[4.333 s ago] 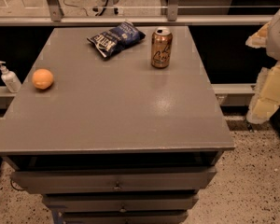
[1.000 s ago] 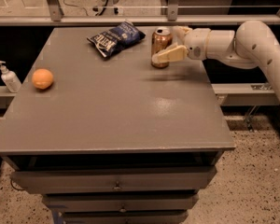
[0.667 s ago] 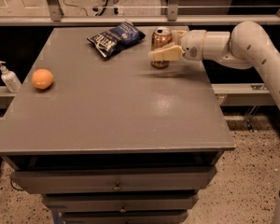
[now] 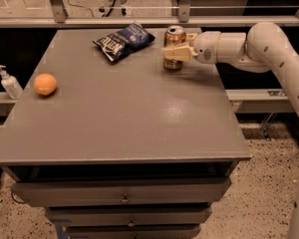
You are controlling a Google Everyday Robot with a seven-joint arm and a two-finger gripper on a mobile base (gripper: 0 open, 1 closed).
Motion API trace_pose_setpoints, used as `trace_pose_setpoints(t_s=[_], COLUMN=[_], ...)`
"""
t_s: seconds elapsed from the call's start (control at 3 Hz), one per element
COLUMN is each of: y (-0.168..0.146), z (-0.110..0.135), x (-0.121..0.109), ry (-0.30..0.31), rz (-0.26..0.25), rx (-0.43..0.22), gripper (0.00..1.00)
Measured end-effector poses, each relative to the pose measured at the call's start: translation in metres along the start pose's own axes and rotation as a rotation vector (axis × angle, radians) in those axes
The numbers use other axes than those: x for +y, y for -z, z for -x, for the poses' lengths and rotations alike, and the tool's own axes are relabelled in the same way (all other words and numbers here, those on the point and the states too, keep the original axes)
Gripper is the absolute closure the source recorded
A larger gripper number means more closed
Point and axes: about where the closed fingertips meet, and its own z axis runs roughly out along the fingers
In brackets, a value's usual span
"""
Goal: Knock orange can over
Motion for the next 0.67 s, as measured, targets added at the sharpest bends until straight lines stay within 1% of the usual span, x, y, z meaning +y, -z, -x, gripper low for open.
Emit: trace_pose_setpoints(t_s=[0.33,0.67], y=[0.01,0.018], z=[0.011,0.033], x=[0.002,0.009], ry=[0.011,0.057], rz=[0.011,0.047], rx=[-0.008,-0.002], gripper=[0.88,1.0])
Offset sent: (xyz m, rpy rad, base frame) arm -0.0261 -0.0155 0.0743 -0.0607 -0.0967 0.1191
